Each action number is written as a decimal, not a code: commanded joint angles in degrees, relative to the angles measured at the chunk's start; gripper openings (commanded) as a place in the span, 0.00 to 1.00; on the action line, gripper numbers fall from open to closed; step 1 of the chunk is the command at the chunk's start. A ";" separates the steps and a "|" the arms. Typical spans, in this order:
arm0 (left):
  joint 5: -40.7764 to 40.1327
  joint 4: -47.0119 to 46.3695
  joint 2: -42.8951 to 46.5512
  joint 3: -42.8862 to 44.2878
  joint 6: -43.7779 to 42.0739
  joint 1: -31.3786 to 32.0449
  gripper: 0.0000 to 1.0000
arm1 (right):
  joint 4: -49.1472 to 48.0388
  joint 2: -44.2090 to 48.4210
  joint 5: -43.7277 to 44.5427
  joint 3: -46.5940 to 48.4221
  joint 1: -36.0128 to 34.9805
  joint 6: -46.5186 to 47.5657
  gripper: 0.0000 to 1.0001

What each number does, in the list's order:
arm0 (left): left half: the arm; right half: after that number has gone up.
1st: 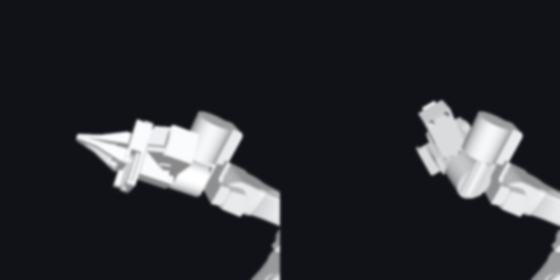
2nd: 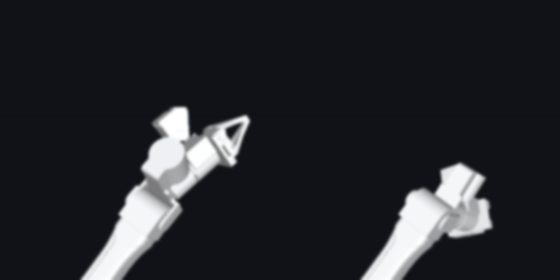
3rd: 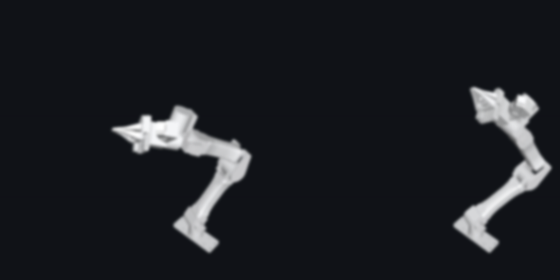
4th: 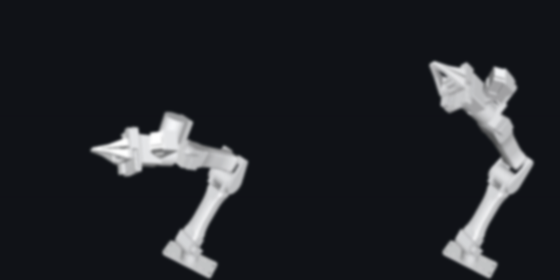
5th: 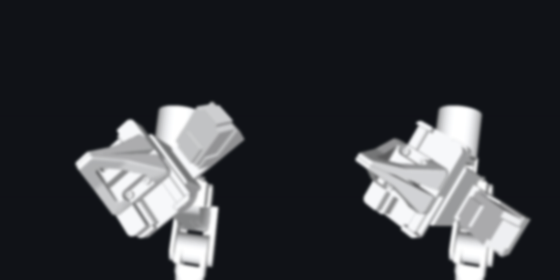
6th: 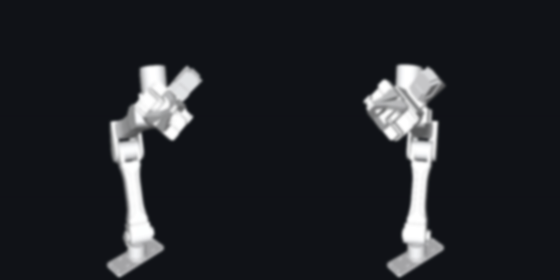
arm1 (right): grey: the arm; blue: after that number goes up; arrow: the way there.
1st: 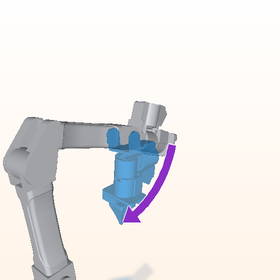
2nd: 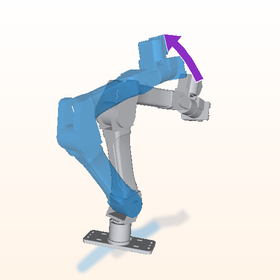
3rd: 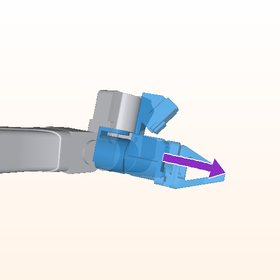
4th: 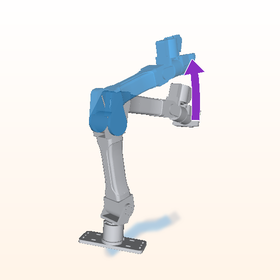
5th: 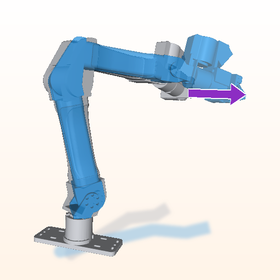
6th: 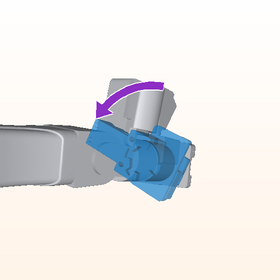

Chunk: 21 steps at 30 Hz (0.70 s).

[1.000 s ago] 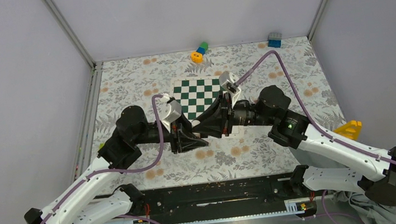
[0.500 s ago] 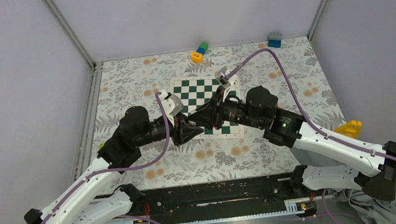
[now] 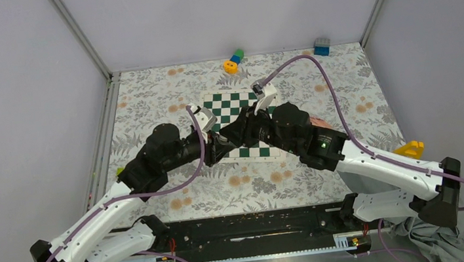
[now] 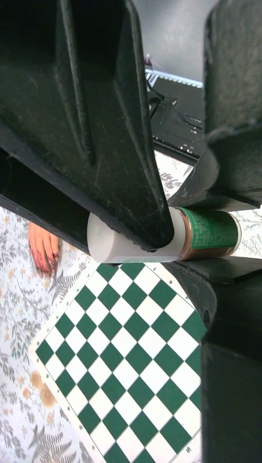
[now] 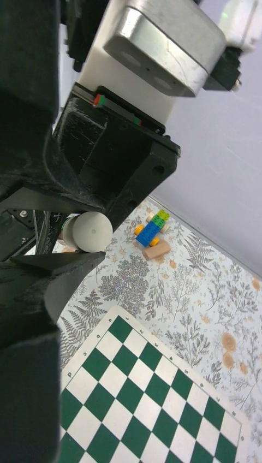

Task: Paint the nails
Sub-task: Screw the nail polish bottle.

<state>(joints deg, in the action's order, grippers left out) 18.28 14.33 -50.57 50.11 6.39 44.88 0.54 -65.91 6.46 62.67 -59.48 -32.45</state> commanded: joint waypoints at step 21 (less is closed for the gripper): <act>15.94 -7.57 2.15 2.22 -2.97 -0.28 0.00 | 4.99 13.39 12.48 4.02 0.33 15.24 0.86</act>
<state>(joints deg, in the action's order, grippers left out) 23.79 12.38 -50.17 50.13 4.03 44.64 8.27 -56.36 17.23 66.06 -59.70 -24.62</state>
